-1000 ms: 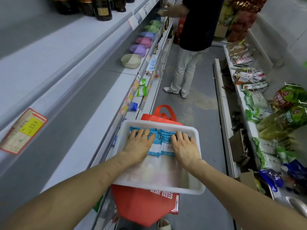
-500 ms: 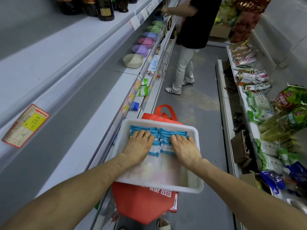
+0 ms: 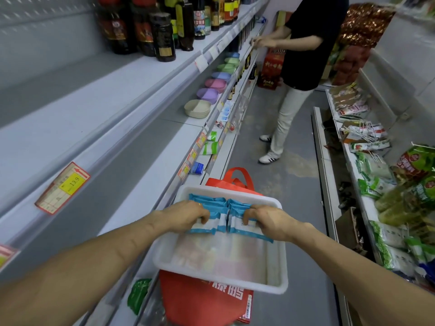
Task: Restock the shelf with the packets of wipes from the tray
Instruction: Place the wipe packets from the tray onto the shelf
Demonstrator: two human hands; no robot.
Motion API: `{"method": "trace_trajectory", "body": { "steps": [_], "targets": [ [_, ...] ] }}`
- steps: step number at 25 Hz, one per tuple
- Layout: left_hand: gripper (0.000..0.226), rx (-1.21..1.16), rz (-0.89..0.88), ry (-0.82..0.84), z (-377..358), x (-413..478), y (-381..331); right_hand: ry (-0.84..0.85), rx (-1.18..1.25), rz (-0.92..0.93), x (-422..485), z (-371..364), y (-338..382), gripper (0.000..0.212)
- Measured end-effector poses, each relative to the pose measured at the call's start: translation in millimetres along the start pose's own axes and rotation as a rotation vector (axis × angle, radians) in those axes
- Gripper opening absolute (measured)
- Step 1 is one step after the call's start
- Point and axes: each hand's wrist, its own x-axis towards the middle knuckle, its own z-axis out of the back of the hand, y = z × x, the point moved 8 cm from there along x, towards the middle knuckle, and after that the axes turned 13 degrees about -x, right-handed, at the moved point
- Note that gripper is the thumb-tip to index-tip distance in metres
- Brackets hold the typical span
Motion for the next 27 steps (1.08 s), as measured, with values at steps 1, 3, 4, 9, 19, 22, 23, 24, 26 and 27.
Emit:
{"method": "trace_trajectory", "body": {
  "steps": [1, 3, 4, 9, 19, 22, 23, 24, 26, 27],
  "targets": [
    [0.030, -0.015, 0.009, -0.001, 16, -3, -3, -0.006, -0.012, 0.008, 2, 14, -2, 0.051],
    [0.030, -0.004, -0.001, -0.035, 60, -11, -14, -0.032, -0.021, 0.017, 11, 49, -7, 0.054],
    [0.030, 0.011, -0.005, -0.070, 88, -16, -20, -0.050, -0.021, 0.022, 16, 70, -9, 0.053],
    [0.028, 0.090, 0.016, -0.233, 224, -61, -43, -0.178, -0.067, 0.105, 43, 190, -9, 0.048],
    [0.024, 0.051, 0.238, -0.463, 371, -210, -33, -0.372, -0.142, 0.367, 92, 379, 87, 0.040],
    [0.025, 0.035, 0.323, -0.508, 376, -264, -11, -0.406, -0.138, 0.465, 104, 407, 139, 0.042],
    [0.025, 0.023, 0.348, -0.524, 376, -283, -2, -0.422, -0.134, 0.502, 107, 414, 157, 0.043],
    [0.024, -0.007, 0.371, -0.536, 374, -300, 7, -0.429, -0.131, 0.543, 111, 418, 175, 0.043],
    [0.025, -0.099, 0.414, -0.570, 367, -337, 25, -0.420, -0.116, 0.630, 118, 424, 214, 0.041],
    [0.027, -0.114, 0.449, -0.590, 363, -356, 32, -0.413, -0.106, 0.669, 122, 426, 233, 0.040]
  ]
}}
